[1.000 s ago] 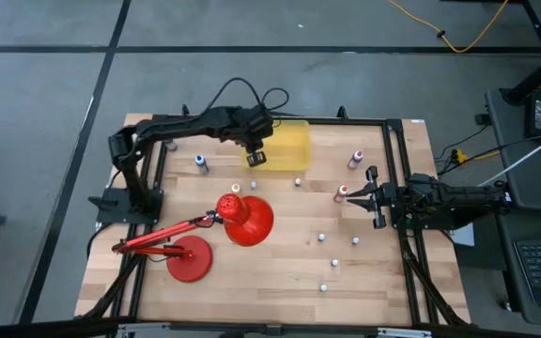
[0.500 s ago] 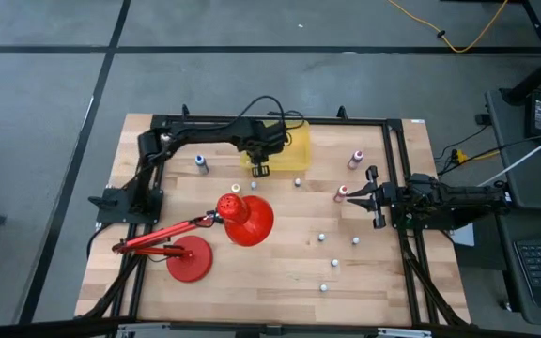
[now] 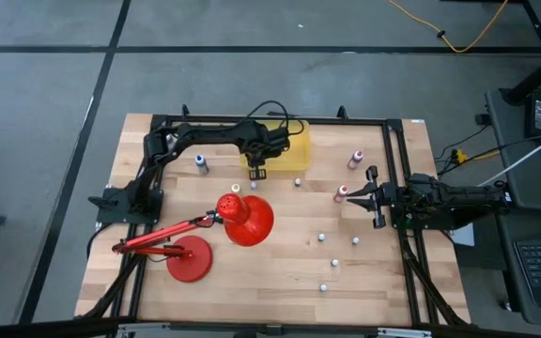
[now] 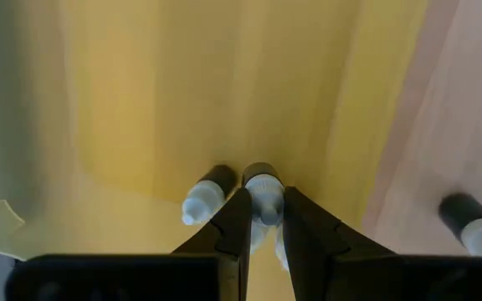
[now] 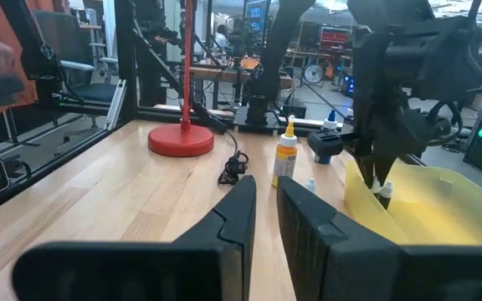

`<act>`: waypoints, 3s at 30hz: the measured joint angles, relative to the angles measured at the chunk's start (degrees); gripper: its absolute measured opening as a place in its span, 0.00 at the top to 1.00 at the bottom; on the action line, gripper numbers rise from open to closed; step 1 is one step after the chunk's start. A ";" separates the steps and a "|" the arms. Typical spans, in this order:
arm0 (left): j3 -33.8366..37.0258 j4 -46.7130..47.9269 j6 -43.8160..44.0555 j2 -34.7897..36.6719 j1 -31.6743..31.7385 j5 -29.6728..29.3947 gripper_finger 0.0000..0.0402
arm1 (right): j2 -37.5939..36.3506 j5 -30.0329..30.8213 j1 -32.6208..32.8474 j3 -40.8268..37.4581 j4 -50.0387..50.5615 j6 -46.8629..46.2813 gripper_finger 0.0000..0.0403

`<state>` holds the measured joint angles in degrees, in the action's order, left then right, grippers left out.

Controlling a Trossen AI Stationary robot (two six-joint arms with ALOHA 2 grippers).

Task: Pick & Place food coloring
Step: Put the green food coloring bottle into the yellow bin, then put the blue food coloring bottle into the yellow bin

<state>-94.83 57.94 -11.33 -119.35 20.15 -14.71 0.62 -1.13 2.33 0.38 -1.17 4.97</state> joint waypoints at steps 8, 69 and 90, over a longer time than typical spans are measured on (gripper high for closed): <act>0.00 -0.43 0.57 0.02 -0.57 2.20 0.88 | 0.00 0.02 -0.02 0.00 0.02 0.00 0.86; -13.92 8.66 -25.75 -1.46 -9.21 9.57 0.56 | 0.02 0.02 -0.02 -0.02 0.02 0.02 0.86; -8.84 13.54 -30.53 -1.46 -9.23 10.07 0.60 | 0.02 0.02 -0.02 -0.02 0.04 0.00 0.86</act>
<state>-103.67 71.48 -41.87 -120.81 10.92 -4.64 0.64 -1.10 2.31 0.36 -1.13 4.97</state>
